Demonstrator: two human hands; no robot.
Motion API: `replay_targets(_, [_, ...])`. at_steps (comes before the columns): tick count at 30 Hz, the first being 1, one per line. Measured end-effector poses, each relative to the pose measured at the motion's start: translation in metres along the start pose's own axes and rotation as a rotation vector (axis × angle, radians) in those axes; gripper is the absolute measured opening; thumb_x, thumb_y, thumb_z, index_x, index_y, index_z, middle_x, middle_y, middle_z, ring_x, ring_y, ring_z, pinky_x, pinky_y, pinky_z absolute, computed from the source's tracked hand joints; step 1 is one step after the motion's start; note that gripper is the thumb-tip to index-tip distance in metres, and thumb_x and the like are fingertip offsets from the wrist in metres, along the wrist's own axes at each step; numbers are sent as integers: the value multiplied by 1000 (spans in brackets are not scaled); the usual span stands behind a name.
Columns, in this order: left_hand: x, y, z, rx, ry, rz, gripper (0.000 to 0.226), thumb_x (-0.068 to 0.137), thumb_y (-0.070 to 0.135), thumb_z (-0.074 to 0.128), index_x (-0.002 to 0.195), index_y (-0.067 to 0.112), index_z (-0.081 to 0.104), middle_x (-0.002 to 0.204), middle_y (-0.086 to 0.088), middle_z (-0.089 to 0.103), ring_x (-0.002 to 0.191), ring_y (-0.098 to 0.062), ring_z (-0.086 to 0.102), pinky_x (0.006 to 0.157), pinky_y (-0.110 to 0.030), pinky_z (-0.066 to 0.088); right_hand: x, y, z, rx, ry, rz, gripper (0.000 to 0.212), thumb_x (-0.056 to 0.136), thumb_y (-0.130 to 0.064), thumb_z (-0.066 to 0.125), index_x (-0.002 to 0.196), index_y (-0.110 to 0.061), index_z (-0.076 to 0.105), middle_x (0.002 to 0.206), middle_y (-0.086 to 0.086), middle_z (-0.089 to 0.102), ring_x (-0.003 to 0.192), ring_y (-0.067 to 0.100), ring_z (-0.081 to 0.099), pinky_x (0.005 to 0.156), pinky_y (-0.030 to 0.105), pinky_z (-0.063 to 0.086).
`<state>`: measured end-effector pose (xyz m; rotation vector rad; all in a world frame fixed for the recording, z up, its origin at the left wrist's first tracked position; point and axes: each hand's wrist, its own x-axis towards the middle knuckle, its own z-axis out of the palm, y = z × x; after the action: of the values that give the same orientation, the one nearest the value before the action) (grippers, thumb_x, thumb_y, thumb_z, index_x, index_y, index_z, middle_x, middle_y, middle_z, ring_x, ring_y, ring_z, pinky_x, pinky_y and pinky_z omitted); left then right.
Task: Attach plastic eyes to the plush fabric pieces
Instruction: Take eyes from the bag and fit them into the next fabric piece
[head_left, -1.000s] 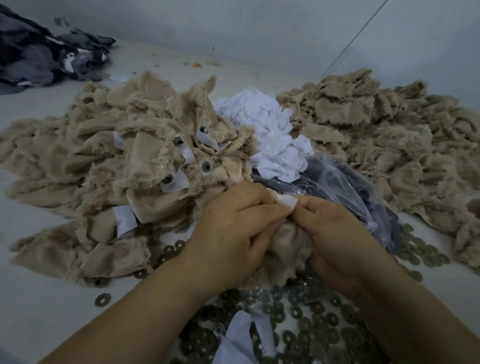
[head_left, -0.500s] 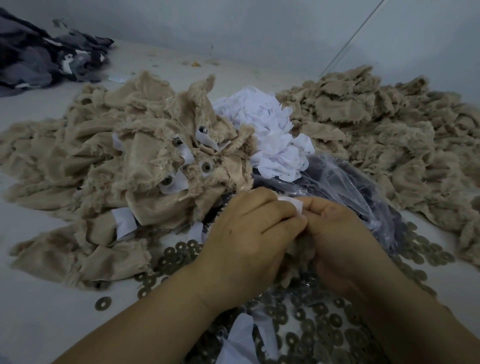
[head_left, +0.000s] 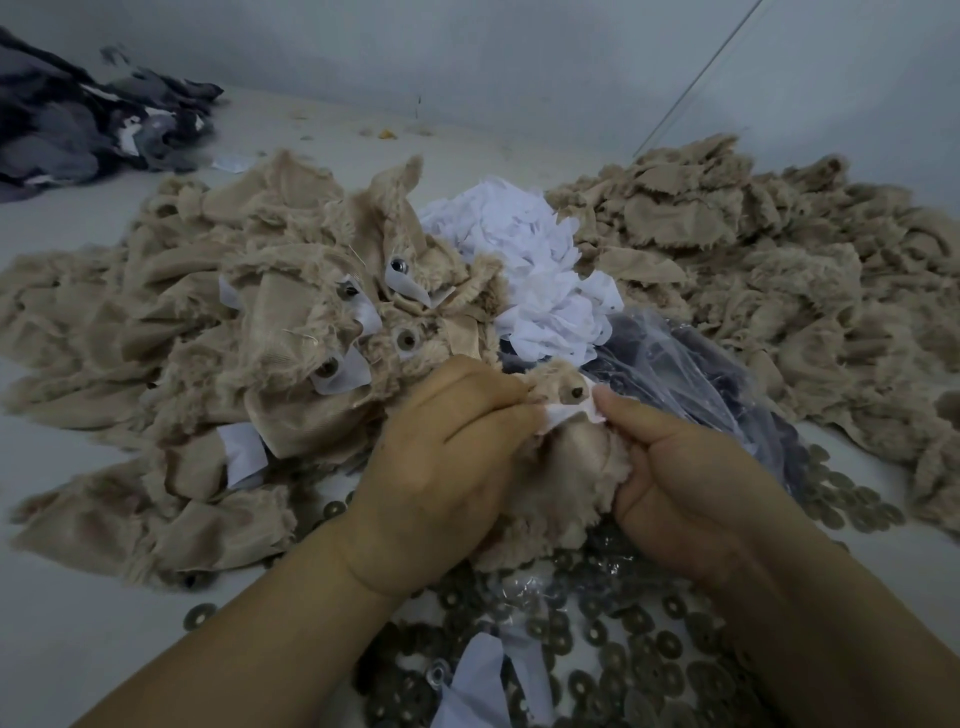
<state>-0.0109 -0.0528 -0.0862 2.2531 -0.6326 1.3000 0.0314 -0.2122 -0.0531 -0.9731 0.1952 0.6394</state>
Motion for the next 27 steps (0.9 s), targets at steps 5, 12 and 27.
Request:
replay_targets(5, [0, -1, -1, 42, 2, -2, 6, 84, -7, 71, 86, -6, 76, 76, -17, 65, 65, -28, 58, 60, -33, 46, -1, 2, -2, 28, -66, 64, 43, 105, -25, 37, 123, 5, 62, 116, 23, 71, 109, 33, 70, 97, 45, 51])
replay_targets(12, [-4, 0, 2, 38, -24, 77, 13, 92, 0, 66, 93, 0, 78, 65, -12, 61, 56, -25, 49, 47, -39, 40, -6, 4, -2, 11, -279, 59, 32, 89, -18, 57, 106, 3, 75, 113, 20, 73, 100, 24, 73, 79, 29, 60])
replay_targets(27, [2, 9, 3, -498, -73, -705, 14, 86, 15, 68, 73, 13, 67, 66, 4, 63, 58, -8, 58, 55, -25, 49, -1, 9, -5, -178, -88, -23, 60, 84, -35, 60, 126, 7, 60, 118, 30, 67, 110, 42, 67, 87, 49, 59])
